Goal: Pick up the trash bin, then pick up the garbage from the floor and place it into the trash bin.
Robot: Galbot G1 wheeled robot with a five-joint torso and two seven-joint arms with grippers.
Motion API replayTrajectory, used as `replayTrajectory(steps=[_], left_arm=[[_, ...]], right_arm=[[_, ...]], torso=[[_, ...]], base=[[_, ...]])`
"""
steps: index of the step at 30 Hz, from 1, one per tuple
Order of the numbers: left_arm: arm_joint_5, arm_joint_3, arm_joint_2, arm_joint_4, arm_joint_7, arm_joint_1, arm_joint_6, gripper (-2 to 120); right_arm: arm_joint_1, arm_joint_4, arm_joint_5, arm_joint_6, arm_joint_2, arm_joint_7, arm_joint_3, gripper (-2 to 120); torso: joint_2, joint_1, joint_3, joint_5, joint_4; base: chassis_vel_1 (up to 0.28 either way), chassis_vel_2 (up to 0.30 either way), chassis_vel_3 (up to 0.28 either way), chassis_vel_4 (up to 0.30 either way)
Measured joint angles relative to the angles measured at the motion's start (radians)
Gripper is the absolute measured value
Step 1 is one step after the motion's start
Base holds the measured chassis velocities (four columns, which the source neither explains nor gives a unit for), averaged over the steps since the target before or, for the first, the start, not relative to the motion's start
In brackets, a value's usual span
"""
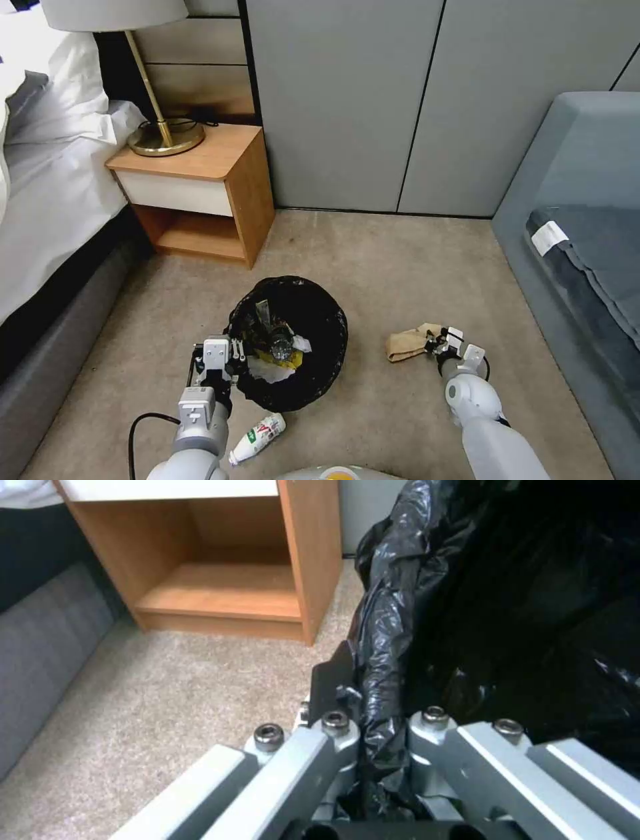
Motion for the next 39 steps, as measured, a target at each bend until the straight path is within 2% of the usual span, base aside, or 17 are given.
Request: replayTrajectory(steps=[7, 14, 16, 17, 20, 21, 22, 24, 27, 30, 31, 33, 34, 36, 37, 39], left_arm=[[0.000, 0.001, 0.000, -0.001, 0.000, 0.000, 0.000, 1], [0.000, 0.001, 0.000, -0.001, 0.000, -0.002, 0.001, 1], [0.000, 0.000, 0.001, -0.001, 0.001, -0.004, 0.002, 1], [0.000, 0.000, 0.001, -0.001, 0.001, -0.004, 0.002, 1], [0.000, 0.000, 0.002, -0.001, 0.002, -0.005, 0.003, 1], [0.000, 0.000, 0.002, -0.001, 0.002, -0.005, 0.003, 1], [0.000, 0.000, 0.002, -0.001, 0.002, -0.005, 0.003, 1], [-0.001, -0.001, 0.002, -0.001, 0.002, -0.005, 0.004, 1], [-0.002, -0.001, 0.003, -0.001, 0.004, -0.005, 0.004, 1], [-0.002, 0.000, 0.006, 0.001, 0.008, -0.003, 0.005, 1], [-0.002, 0.000, 0.006, 0.001, 0.008, -0.003, 0.005, 1], [-0.002, 0.002, 0.008, 0.002, 0.010, -0.003, 0.007, 1], [-0.002, 0.002, 0.008, 0.002, 0.010, -0.003, 0.007, 1], [-0.001, 0.005, 0.011, 0.003, 0.011, -0.003, 0.008, 1], [-0.001, 0.005, 0.011, 0.003, 0.011, -0.003, 0.008, 1], [0.000, 0.007, 0.012, 0.004, 0.012, -0.003, 0.008, 1]], right_arm=[[-0.011, 0.031, -0.006, 0.014, -0.002, 0.012, -0.003, 0], [-0.041, 0.121, -0.010, 0.030, -0.005, 0.026, -0.013, 0], [-0.101, 0.256, -0.030, 0.060, -0.013, 0.028, -0.032, 0], [-0.101, 0.256, -0.030, 0.060, -0.013, 0.028, -0.032, 0], [-0.171, 0.481, -0.098, 0.098, -0.031, 0.018, -0.069, 0], [-0.171, 0.481, -0.098, 0.098, -0.031, 0.018, -0.069, 0], [-0.183, 0.535, -0.111, 0.103, -0.037, 0.011, -0.079, 0], [-0.216, 0.682, -0.173, 0.135, -0.060, -0.029, -0.111, 0], [-0.230, 0.748, -0.201, 0.161, -0.072, -0.060, -0.129, 0], [-0.260, 0.918, -0.216, 0.204, -0.114, -0.197, -0.159, 0], [-0.260, 0.918, -0.216, 0.204, -0.114, -0.197, -0.159, 0], [-0.276, 1.001, -0.202, 0.242, -0.165, -0.294, -0.175, 0], [-0.276, 1.001, -0.202, 0.242, -0.165, -0.294, -0.175, 0], [-0.295, 1.060, -0.169, 0.266, -0.252, -0.369, -0.190, 0], [-0.295, 1.060, -0.169, 0.266, -0.252, -0.369, -0.190, 0], [-0.309, 1.090, -0.134, 0.278, -0.326, -0.429, -0.198, 0]], torso=[[0.000, 0.000, 0.000, 0.0000, 0.0000], [0.000, 0.000, 0.000, 0.0000, 0.0000], [0.000, 0.000, 0.000, 0.0001, -0.0003], [0.000, 0.000, 0.000, 0.0001, -0.0003], [0.000, 0.000, 0.000, -0.0003, -0.0001], [0.000, 0.000, 0.000, -0.0003, -0.0001], [0.000, 0.000, 0.000, -0.0001, -0.0002], [0.000, 0.000, 0.000, -0.0005, -0.0001], [0.000, 0.000, 0.000, 0.0001, 0.0000], [0.000, 0.000, 0.000, -0.0003, 0.0001], [0.000, 0.000, 0.000, -0.0003, 0.0001], [0.000, 0.000, 0.000, 0.0000, 0.0000], [0.000, 0.000, 0.000, 0.0000, 0.0000], [0.000, 0.000, 0.000, 0.0000, -0.0001], [0.000, 0.000, 0.000, 0.0000, -0.0001], [0.000, 0.000, 0.000, 0.0000, -0.0001]], base=[[0.000, 0.000, 0.000, 0.000], [0.000, 0.000, 0.000, 0.000], [0.000, 0.000, 0.000, 0.000], [0.000, 0.000, 0.000, 0.000], [0.000, 0.000, 0.000, 0.000], [0.000, 0.000, 0.000, 0.000], [0.000, 0.000, 0.000, 0.000], [0.000, 0.000, 0.000, 0.000], [0.000, 0.000, 0.000, 0.000], [0.000, 0.000, 0.000, 0.000], [0.000, 0.000, 0.000, 0.000], [0.000, 0.000, 0.000, 0.000], [0.000, 0.000, 0.000, 0.000], [0.000, 0.000, 0.000, 0.000], [0.000, 0.000, 0.000, 0.000], [0.000, 0.000, 0.000, 0.000]])
